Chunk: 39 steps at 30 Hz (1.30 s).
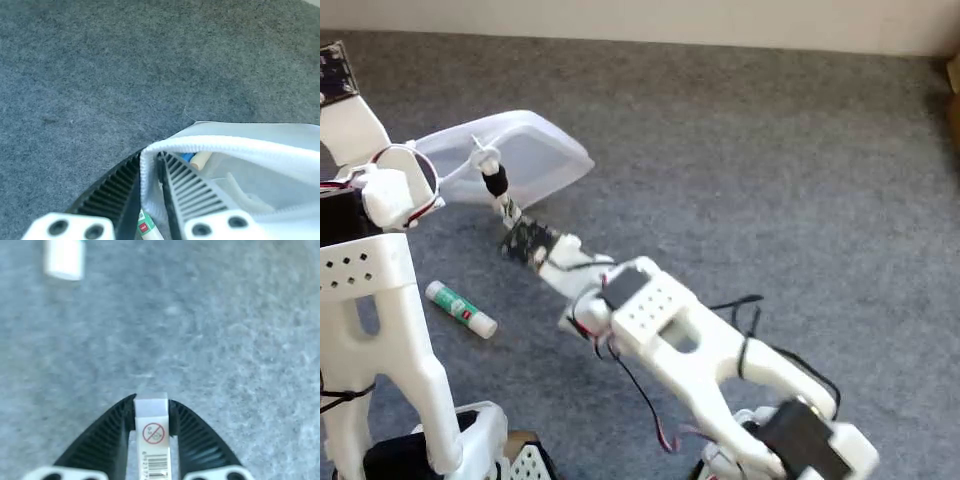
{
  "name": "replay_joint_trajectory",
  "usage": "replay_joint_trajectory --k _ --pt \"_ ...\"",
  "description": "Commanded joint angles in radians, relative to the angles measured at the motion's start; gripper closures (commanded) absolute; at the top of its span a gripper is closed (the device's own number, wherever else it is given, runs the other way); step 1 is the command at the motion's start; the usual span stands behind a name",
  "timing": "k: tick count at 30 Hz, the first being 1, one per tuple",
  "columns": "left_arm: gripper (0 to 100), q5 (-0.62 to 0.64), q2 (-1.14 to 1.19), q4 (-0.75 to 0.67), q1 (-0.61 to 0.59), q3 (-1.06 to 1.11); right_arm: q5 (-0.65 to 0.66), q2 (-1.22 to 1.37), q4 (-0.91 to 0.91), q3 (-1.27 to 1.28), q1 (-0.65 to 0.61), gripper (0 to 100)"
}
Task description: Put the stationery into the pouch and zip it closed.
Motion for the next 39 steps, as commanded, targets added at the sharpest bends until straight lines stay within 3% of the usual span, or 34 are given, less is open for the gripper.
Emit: replay_joint_trajectory --k 1,8,18,26,39 --pt "99 -0.012 0.033 -0.003 0.058 0.031 0.005 -0.191 -0.002 0.033 -0.025 99.5" --pt "99 -0.014 0.033 -0.002 0.096 0.031 0.003 -0.406 -0.038 0.111 -0.035 99.5" --pt "99 -0.066 0.033 0.005 0.163 0.025 -0.13 -0.633 -0.36 0.291 -0.045 99.1" --pt "99 -0.069 0.012 0.034 0.168 0.024 -0.138 -0.78 -0.599 0.424 -0.058 99.1" --pt "99 -0.078 -0.182 -0.02 0.166 0.179 -0.166 -0.816 -0.871 0.449 -0.058 99.3"
